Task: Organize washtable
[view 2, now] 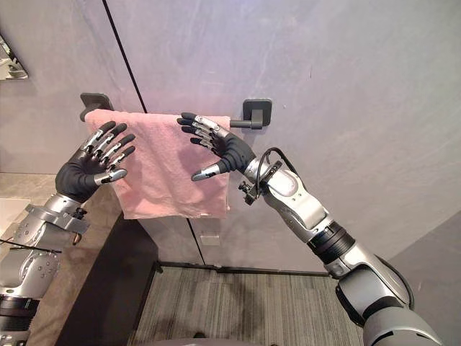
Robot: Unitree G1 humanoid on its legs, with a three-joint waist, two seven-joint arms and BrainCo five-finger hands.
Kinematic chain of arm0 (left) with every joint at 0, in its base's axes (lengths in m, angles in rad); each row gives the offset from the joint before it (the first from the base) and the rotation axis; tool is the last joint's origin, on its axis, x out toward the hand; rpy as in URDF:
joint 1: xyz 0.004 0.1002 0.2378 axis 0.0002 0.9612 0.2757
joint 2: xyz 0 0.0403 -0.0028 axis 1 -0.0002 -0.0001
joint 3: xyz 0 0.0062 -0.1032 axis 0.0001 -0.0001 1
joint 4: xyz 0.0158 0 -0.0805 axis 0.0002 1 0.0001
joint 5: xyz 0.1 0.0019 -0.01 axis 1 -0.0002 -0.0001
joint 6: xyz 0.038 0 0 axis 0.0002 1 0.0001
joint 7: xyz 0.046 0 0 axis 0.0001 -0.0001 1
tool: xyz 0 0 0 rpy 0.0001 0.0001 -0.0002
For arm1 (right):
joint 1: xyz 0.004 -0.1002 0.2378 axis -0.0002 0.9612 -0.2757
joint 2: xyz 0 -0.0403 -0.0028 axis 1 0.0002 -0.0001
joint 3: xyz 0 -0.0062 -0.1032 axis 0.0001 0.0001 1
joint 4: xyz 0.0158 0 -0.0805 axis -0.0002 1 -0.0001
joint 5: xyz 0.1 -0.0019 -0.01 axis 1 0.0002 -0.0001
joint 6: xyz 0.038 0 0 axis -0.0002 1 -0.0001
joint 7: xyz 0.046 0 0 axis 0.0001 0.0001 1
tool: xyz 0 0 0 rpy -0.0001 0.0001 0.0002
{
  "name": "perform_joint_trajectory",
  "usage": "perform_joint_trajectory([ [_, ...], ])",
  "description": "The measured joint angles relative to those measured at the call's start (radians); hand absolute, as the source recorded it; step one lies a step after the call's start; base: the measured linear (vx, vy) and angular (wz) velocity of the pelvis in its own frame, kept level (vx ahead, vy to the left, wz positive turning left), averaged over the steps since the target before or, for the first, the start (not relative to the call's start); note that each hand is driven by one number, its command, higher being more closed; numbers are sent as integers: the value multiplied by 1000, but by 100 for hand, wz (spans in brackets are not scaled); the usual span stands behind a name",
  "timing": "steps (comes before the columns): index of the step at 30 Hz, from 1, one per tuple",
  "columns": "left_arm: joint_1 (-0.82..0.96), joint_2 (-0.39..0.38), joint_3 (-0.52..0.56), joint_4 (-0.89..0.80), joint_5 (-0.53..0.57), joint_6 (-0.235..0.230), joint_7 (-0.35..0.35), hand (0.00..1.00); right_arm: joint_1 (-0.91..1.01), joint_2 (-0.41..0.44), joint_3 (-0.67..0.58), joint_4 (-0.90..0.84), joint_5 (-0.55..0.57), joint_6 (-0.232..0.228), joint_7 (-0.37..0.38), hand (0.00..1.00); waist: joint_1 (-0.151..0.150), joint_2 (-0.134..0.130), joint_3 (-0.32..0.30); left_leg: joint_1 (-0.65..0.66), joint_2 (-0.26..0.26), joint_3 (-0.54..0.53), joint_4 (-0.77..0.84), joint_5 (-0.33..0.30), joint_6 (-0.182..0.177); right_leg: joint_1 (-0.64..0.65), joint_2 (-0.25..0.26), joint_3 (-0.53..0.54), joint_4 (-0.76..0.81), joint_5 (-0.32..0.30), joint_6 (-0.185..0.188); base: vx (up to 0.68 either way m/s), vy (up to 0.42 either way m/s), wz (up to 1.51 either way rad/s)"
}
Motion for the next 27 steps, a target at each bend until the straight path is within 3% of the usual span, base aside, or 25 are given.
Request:
perform_joint_trajectory([
  [7, 13, 0, -32, 14, -5, 8, 2, 0, -6, 26, 44, -1, -22, 0, 22, 0, -4, -1, 1, -19, 2, -20, -4, 0, -1, -5, 3, -19, -7, 2, -2, -44, -17, 6],
  [12, -40, -2, -101, 148, 15, 25, 18, 0, -5, -7, 65, 12, -49, 15, 19, 0, 0, -8, 5, -96, 0, -98, 1, 29, -9, -33, 5, -94, -5, 2, -3, -24, -15, 46],
  [16, -49, -1, -132, 206, 28, 27, 29, 0, -1, -10, 72, 41, -54, 27, 18, 0, 29, -19, 13, -107, 2, -109, 2, 35, -10, -37, 8, -103, -8, 1, -3, -5, -23, 15],
  [20, -85, -2, -158, 224, 36, 27, 45, 0, 1, -7, 72, 42, -54, 28, 16, 0, 29, -24, 26, -144, 3, -128, 2, 42, -13, -64, 11, -119, -4, 1, -5, -31, -13, 12],
  [27, -207, -1, -201, 296, 38, 27, 73, 0, -2, 31, 63, 80, -62, 29, -10, 0, 27, -8, 73, -221, 7, -139, 3, 61, -14, -145, 14, -124, 14, 5, -8, -27, -8, 4],
])
